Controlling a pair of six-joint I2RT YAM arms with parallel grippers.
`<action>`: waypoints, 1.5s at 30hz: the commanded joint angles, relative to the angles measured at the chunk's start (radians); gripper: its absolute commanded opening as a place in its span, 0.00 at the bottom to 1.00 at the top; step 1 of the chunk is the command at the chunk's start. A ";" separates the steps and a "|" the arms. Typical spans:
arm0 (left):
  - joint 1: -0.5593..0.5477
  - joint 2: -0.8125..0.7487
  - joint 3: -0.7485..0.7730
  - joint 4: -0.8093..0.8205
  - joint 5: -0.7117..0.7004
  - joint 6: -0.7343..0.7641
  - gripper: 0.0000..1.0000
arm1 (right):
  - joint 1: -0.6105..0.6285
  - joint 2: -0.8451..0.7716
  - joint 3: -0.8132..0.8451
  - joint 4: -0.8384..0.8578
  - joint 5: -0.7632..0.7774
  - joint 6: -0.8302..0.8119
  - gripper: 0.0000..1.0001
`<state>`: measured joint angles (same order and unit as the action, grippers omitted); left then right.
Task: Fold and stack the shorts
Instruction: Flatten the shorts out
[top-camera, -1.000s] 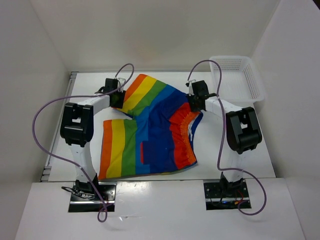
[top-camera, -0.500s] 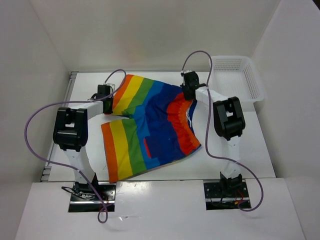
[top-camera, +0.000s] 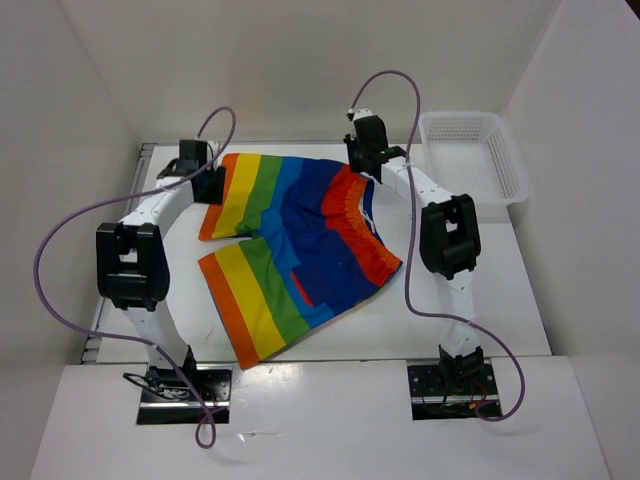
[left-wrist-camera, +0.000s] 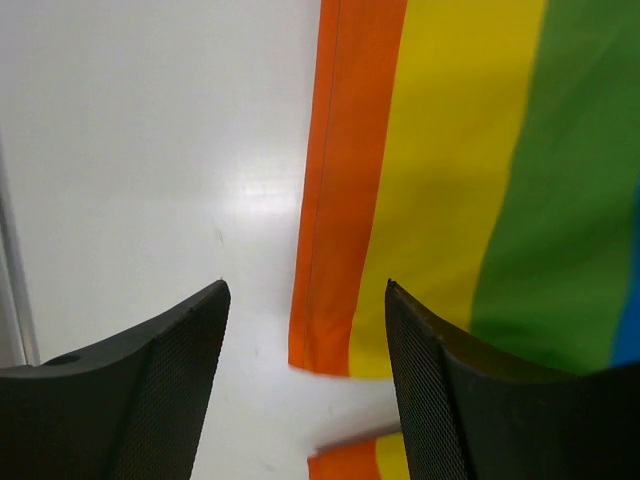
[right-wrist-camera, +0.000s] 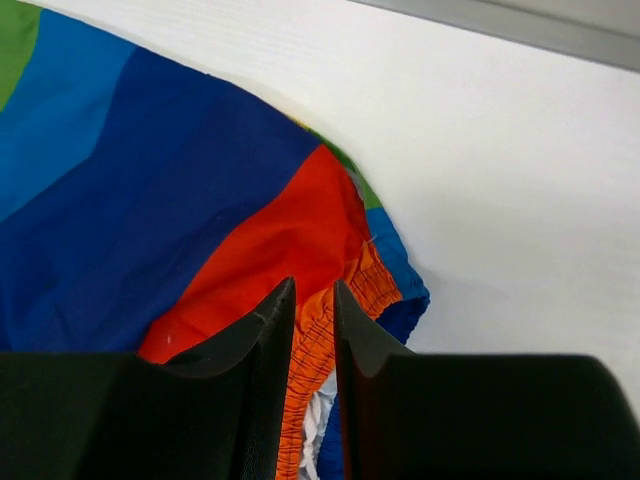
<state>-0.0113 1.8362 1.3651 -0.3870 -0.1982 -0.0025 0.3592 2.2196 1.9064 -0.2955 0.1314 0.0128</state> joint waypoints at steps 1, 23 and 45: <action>-0.004 0.058 0.175 0.068 0.057 0.002 0.71 | -0.032 -0.054 -0.026 -0.024 -0.082 0.059 0.27; 0.016 1.105 1.764 -0.424 0.105 0.002 0.82 | -0.077 -0.018 -0.095 -0.062 -0.174 0.188 0.52; 0.025 1.206 1.734 -0.493 0.114 0.002 0.53 | -0.097 0.019 -0.118 -0.030 -0.089 0.156 0.00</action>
<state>0.0021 2.9860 3.0879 -0.8410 -0.0299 -0.0055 0.2817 2.3241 1.8259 -0.3489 -0.0330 0.1699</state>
